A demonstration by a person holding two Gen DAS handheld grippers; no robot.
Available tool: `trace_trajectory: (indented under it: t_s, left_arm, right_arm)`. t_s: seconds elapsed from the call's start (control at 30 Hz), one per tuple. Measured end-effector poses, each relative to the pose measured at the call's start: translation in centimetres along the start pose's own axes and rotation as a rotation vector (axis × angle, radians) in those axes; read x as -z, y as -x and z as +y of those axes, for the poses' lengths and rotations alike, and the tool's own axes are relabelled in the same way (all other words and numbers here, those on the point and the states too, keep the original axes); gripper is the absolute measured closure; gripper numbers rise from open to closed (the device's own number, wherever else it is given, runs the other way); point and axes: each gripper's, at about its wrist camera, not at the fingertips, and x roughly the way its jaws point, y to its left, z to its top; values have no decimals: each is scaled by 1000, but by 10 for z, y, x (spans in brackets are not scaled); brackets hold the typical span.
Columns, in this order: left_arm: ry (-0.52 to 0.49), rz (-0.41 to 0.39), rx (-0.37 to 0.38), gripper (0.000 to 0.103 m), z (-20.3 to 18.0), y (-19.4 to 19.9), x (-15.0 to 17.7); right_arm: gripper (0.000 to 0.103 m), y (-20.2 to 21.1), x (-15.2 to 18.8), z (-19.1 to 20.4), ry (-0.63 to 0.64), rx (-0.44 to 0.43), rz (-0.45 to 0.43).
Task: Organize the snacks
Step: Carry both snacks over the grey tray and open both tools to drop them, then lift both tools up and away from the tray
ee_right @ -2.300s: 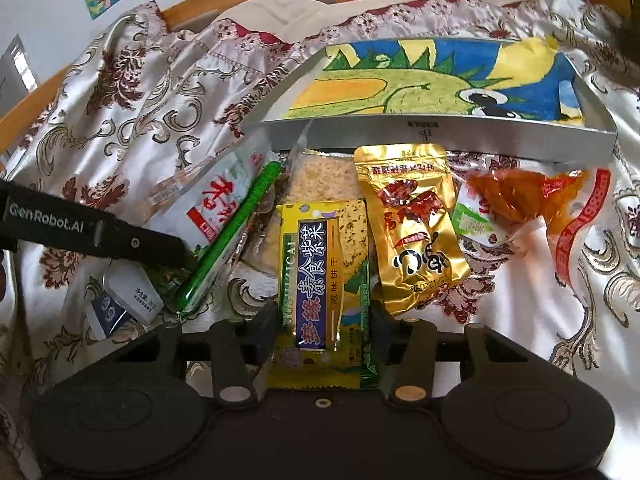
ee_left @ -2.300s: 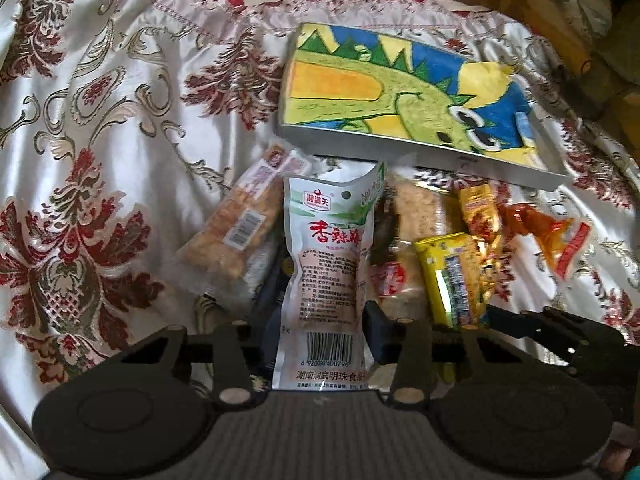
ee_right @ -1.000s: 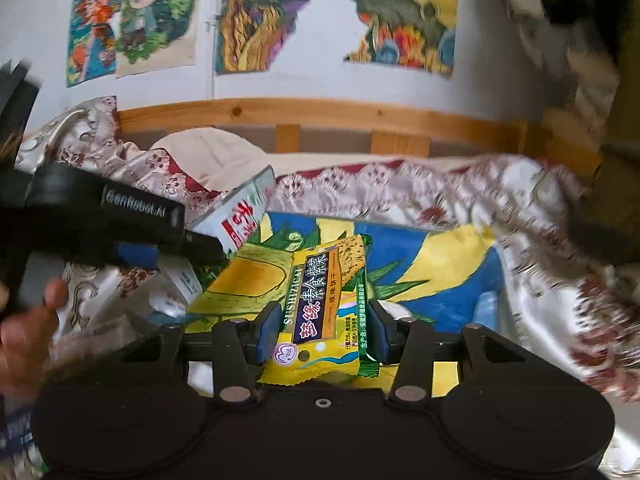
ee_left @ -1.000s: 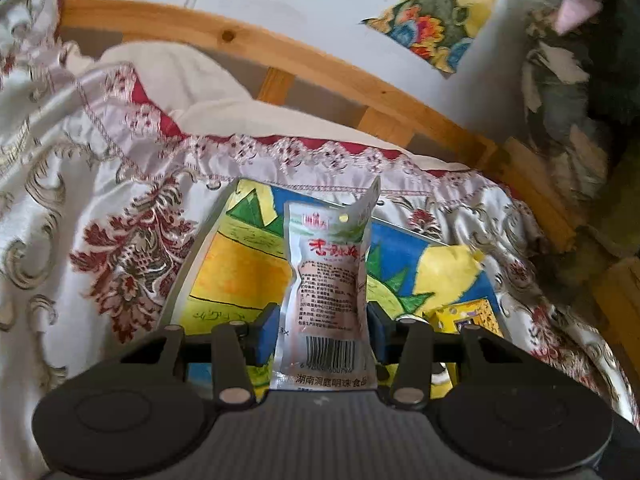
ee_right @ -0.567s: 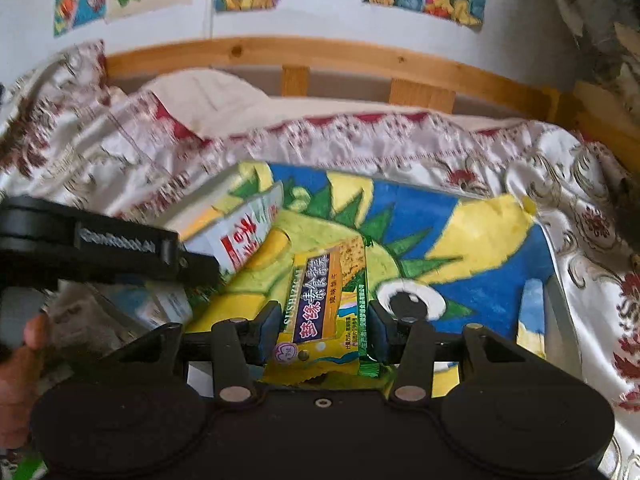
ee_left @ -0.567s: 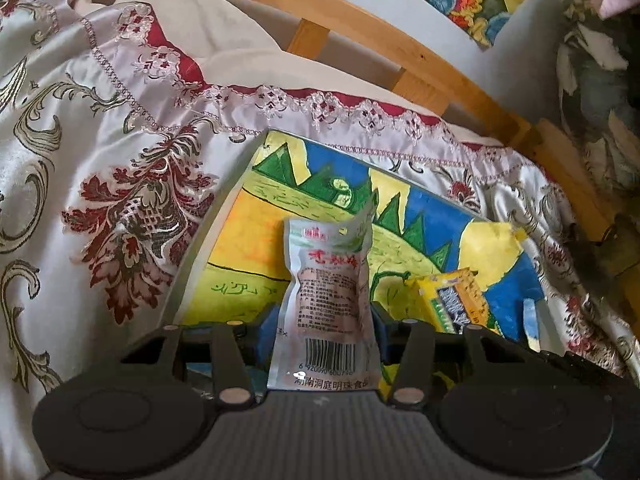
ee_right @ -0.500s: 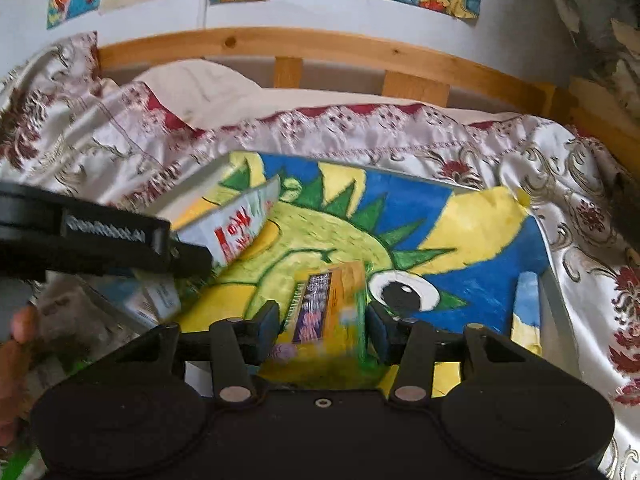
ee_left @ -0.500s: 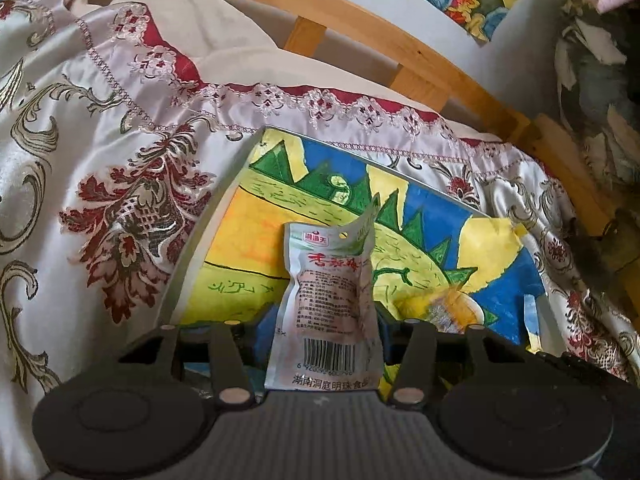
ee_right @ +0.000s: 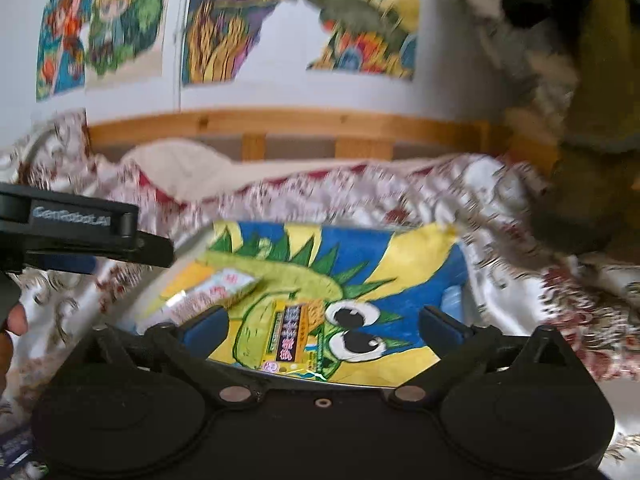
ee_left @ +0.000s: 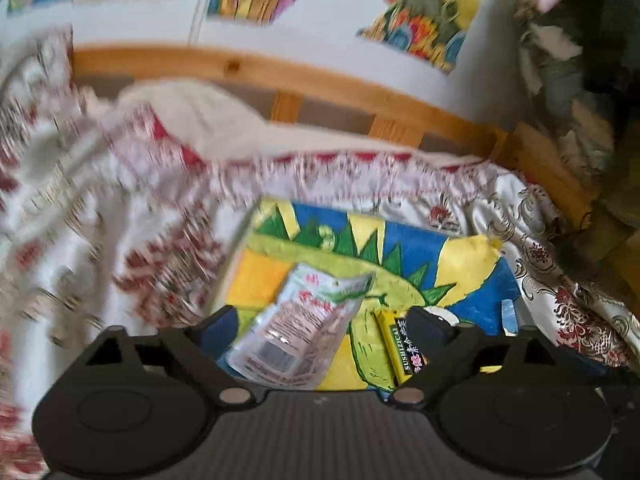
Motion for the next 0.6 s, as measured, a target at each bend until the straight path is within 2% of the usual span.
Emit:
trace_trajectory:
  t_s: [0.17,0.33,0.6]
  left_arm:
    - [-81,-84,-64,1,-13,56,10]
    - [-74,-141,-105,1,-16,107,33]
    - [-75,-204,-166,0,-21,185,77]
  right_arm:
    - [1,50,-3,-9,-29,-10,-98]
    - [1,101,2,-13,-29,-14,-176]
    - [1,180,29,-22,-75,-28,-218]
